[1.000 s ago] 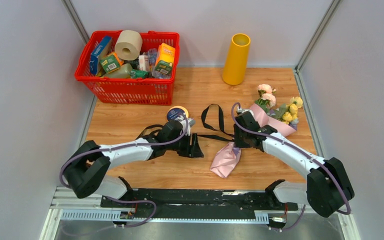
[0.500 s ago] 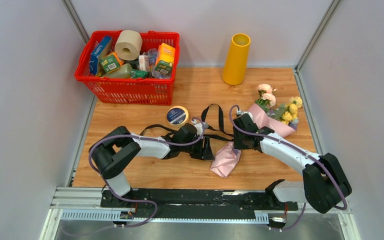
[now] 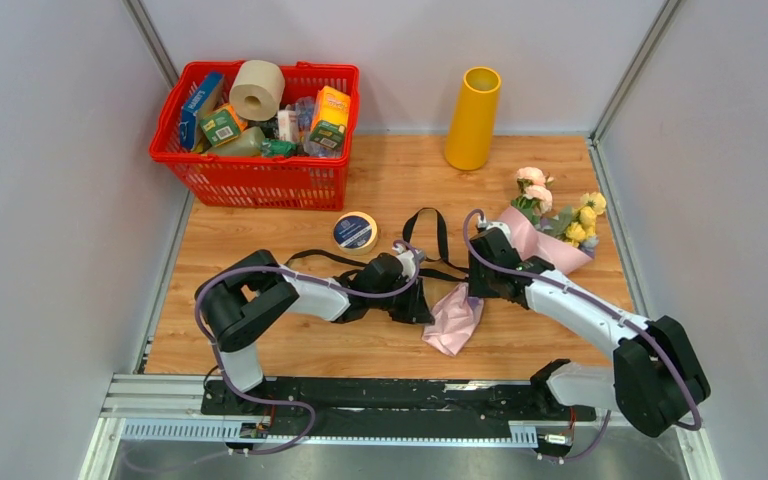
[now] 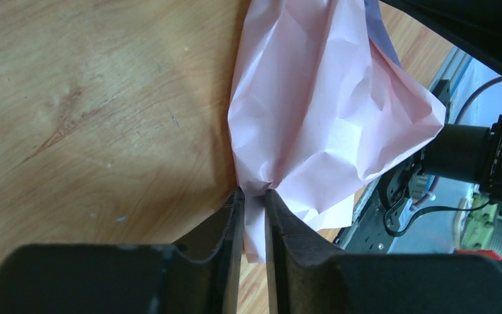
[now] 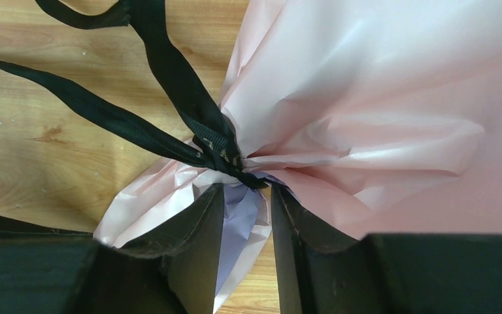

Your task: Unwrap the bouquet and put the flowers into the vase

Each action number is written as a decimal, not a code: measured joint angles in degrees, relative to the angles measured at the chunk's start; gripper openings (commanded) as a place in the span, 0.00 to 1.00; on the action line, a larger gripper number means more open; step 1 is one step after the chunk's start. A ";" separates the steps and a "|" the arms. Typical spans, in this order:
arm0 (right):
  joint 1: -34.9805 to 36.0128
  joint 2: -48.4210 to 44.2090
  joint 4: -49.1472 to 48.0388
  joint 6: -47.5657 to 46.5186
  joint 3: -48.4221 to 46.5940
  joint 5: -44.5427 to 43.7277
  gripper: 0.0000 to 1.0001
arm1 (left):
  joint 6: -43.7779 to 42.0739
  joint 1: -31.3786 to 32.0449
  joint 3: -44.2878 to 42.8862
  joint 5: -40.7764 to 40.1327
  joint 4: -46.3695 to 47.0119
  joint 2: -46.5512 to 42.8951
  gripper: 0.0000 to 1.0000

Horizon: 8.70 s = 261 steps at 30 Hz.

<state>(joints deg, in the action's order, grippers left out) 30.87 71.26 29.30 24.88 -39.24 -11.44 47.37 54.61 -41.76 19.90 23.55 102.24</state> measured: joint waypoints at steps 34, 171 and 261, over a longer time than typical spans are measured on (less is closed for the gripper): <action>0.00 -1.57 -3.96 -2.54 0.92 -2.03 0.00 | 0.44 0.11 0.00 -3.54 -2.10 -0.66 0.00; 1.81 -14.91 -15.52 5.09 11.30 2.99 0.00 | -14.47 3.10 -4.46 -13.40 -16.87 -11.61 0.56; -5.97 -12.52 -19.15 -14.29 -49.00 -0.26 0.00 | -10.45 7.45 -9.07 -32.57 -32.96 -20.37 0.67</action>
<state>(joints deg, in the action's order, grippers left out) 24.91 58.74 10.15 10.59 -88.25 -11.70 36.93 62.06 -50.83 -12.67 -9.41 81.87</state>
